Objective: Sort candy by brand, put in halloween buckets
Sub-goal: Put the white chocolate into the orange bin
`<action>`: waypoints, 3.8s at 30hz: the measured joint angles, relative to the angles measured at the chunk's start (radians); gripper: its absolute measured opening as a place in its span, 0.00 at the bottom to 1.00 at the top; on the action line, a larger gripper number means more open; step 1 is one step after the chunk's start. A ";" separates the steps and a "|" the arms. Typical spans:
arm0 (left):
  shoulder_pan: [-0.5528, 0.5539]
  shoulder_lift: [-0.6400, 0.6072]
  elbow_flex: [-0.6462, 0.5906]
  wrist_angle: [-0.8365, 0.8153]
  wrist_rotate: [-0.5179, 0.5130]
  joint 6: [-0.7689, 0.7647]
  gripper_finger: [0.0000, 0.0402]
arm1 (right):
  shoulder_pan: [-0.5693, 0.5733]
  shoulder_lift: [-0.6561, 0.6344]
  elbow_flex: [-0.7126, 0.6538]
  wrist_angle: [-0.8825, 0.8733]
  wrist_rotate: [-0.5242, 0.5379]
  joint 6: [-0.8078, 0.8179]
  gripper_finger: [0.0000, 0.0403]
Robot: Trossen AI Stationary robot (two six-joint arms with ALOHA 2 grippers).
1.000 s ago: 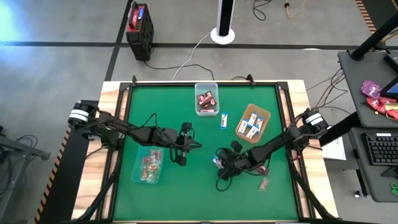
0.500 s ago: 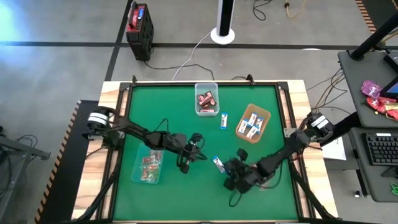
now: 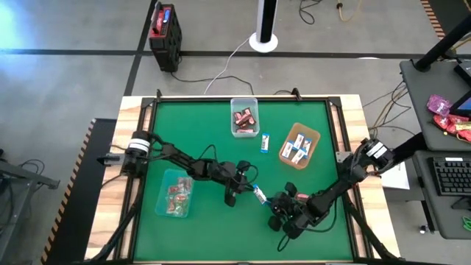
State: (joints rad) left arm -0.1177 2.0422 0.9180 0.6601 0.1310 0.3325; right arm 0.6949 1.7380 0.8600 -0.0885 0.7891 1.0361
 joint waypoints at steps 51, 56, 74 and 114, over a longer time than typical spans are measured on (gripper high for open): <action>0.024 0.076 -0.001 -0.009 0.018 -0.062 0.00 | -0.054 0.217 0.012 0.248 0.223 -0.169 0.53; 0.024 0.076 -0.001 -0.009 0.018 -0.062 0.00 | -0.054 0.216 0.012 0.244 0.223 -0.156 0.53; 0.024 0.077 -0.002 -0.005 0.018 -0.062 0.00 | -0.056 0.215 0.012 0.251 0.233 -0.149 0.53; 0.064 -0.234 -0.013 -0.251 0.008 -0.064 0.00 | -0.071 0.057 0.012 0.032 0.262 -0.100 0.25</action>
State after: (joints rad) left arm -0.0540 1.8078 0.9054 0.4093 0.1394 0.2684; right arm 0.6240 1.7947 0.8725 -0.0565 1.0509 0.9360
